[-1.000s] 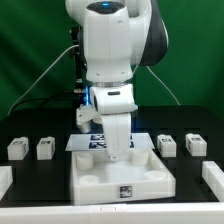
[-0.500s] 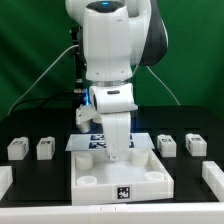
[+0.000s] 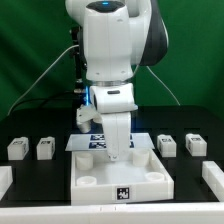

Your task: Assemble one leg

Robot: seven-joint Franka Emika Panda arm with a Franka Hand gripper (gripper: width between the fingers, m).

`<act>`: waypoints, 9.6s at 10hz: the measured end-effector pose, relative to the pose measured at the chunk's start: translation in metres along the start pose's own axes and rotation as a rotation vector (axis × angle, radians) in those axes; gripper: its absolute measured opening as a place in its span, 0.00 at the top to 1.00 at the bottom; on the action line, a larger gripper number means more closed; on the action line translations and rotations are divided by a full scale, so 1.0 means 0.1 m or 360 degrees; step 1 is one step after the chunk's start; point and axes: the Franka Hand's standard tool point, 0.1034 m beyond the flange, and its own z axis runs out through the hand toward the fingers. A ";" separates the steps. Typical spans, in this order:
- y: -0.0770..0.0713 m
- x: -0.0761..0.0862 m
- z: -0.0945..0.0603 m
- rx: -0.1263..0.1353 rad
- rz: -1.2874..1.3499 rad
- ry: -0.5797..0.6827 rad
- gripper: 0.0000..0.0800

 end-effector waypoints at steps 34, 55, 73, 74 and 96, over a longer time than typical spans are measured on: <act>0.40 1.47 -0.38 -0.0139 0.1254 0.0079 0.19; -0.01 1.84 -0.16 0.0940 0.2265 -0.1091 0.19; -0.43 1.89 0.09 0.0973 0.2269 -0.1235 0.64; -0.42 1.89 0.06 0.0975 0.2269 -0.1235 0.64; 0.70 1.68 -1.04 -0.0367 0.2304 0.0537 0.63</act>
Offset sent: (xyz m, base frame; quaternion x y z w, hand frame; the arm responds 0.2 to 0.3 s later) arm 0.0397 0.0473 -0.0131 -0.0017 -0.0033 0.0446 0.9990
